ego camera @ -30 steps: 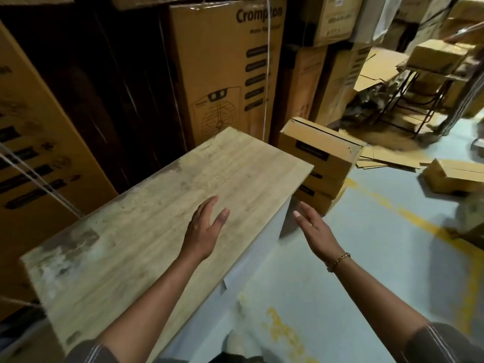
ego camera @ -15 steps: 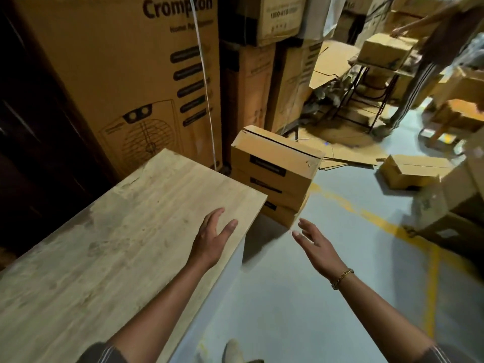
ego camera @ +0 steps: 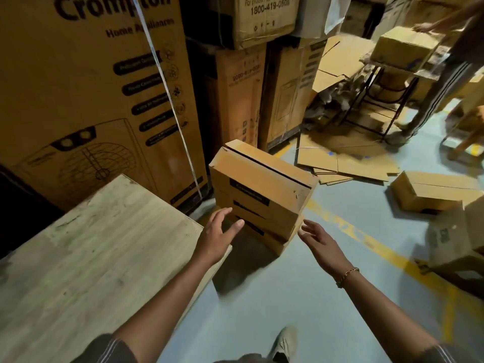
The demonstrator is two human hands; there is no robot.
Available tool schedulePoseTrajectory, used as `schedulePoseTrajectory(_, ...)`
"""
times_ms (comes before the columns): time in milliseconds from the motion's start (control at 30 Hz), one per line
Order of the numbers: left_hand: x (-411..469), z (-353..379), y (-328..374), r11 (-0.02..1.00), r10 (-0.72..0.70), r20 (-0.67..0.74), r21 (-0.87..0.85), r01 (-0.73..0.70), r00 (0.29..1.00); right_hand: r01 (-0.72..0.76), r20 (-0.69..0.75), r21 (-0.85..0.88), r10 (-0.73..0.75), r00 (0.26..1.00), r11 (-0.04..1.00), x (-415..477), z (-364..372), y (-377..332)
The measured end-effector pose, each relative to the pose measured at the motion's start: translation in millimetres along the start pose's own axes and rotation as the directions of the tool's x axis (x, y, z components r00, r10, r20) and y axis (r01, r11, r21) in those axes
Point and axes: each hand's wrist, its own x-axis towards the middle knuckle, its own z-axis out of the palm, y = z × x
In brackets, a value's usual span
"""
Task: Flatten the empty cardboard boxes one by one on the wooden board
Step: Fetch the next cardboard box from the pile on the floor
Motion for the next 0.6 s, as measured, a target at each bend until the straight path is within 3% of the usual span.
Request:
schedulePoseTrajectory(267, 79, 77, 64, 0.988, -0.137, -0.009, -0.078, 0.136, 0.991, 0.022, 0.214, -0.083, -0.003, 0.977, 0.996, 136, -85, 3)
schedulePoseTrajectory(600, 212, 117, 64, 0.934, -0.315, -0.055, -0.193, 0.300, 0.947, 0.052, 0.421, -0.137, 0.010, 0.907, 0.989, 300, -118, -5)
